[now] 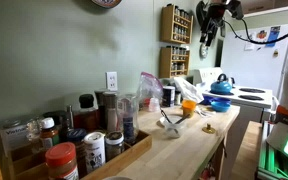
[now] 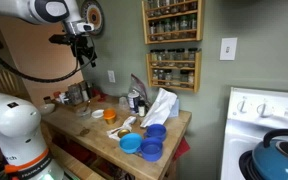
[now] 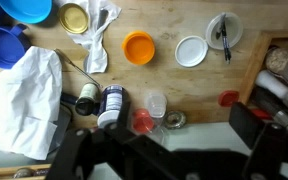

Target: Put the brown lid in the orange cup

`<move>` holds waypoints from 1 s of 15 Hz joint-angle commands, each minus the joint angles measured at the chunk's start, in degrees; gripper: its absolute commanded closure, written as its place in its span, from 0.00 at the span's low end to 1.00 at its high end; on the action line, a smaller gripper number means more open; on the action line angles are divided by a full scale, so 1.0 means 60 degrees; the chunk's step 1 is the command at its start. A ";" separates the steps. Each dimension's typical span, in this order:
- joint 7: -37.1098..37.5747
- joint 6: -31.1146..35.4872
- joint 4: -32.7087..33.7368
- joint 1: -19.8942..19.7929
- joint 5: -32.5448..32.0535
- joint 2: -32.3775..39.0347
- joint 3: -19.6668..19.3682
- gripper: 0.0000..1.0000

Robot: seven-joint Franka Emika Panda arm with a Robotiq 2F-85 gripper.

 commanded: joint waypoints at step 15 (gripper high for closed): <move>0.0783 0.1453 -0.3037 0.0223 -0.0352 -0.0684 0.1371 0.00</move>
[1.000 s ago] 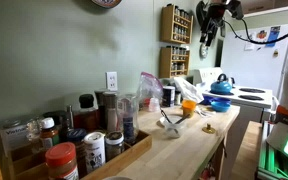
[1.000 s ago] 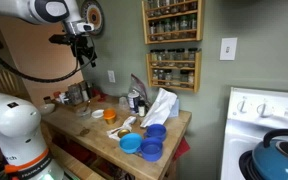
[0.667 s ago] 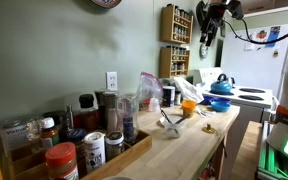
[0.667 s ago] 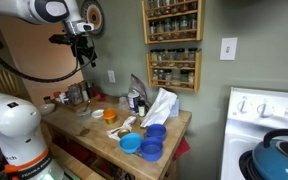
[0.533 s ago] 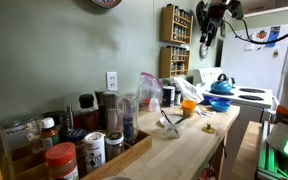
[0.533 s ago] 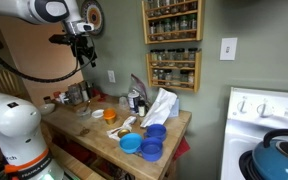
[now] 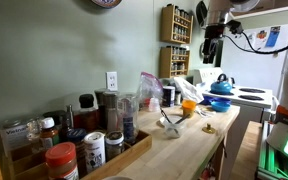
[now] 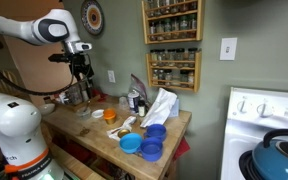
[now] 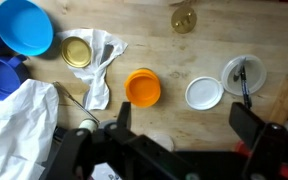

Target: Put the brown lid in the orange cup

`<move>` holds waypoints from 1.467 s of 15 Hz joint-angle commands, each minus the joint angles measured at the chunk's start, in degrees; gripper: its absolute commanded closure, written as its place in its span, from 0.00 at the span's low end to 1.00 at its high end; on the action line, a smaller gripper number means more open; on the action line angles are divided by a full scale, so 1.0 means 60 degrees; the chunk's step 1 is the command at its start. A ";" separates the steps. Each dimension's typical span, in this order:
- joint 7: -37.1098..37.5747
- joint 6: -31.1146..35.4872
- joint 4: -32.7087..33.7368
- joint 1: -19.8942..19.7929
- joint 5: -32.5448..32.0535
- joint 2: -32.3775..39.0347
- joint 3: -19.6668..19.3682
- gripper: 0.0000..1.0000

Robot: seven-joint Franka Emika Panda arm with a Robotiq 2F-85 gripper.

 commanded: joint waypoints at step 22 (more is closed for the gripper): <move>0.0314 0.3107 -0.0819 0.1841 0.0381 0.3685 0.1395 0.00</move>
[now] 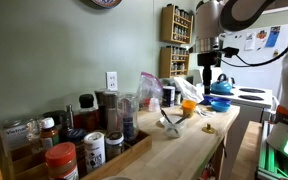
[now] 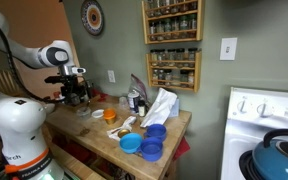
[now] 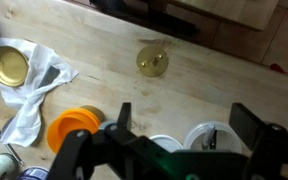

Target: Put the brown lid in the orange cup

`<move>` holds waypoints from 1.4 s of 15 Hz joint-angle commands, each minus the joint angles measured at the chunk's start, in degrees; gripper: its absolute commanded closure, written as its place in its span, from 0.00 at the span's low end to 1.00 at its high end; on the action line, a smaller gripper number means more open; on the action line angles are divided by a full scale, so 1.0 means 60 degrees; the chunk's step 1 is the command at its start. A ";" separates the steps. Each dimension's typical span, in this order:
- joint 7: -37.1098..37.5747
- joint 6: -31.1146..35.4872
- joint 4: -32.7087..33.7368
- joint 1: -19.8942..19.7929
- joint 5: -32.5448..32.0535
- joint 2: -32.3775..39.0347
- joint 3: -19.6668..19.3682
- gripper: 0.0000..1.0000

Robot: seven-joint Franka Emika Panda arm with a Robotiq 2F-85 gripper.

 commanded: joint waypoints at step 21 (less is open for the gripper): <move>-0.1176 0.1088 0.0102 0.0227 -0.2038 0.4603 0.0122 0.00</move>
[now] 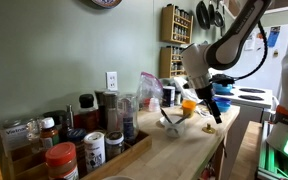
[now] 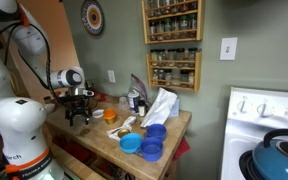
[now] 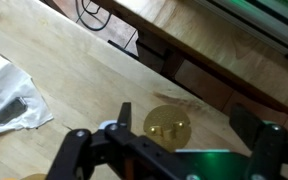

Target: Put the brown lid in the orange cup

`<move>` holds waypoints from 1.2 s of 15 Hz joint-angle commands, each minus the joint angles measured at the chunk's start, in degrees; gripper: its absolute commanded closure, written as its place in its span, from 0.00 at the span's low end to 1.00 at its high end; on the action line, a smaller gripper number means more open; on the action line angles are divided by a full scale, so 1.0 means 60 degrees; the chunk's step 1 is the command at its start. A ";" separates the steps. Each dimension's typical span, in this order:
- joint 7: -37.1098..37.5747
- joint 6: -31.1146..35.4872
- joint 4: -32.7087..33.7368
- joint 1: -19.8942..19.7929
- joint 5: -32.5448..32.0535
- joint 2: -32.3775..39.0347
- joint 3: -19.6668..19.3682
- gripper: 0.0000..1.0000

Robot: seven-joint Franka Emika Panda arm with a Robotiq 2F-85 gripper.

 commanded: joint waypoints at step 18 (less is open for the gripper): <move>0.2331 0.1137 0.0371 0.0616 -0.3346 0.1781 0.0639 0.76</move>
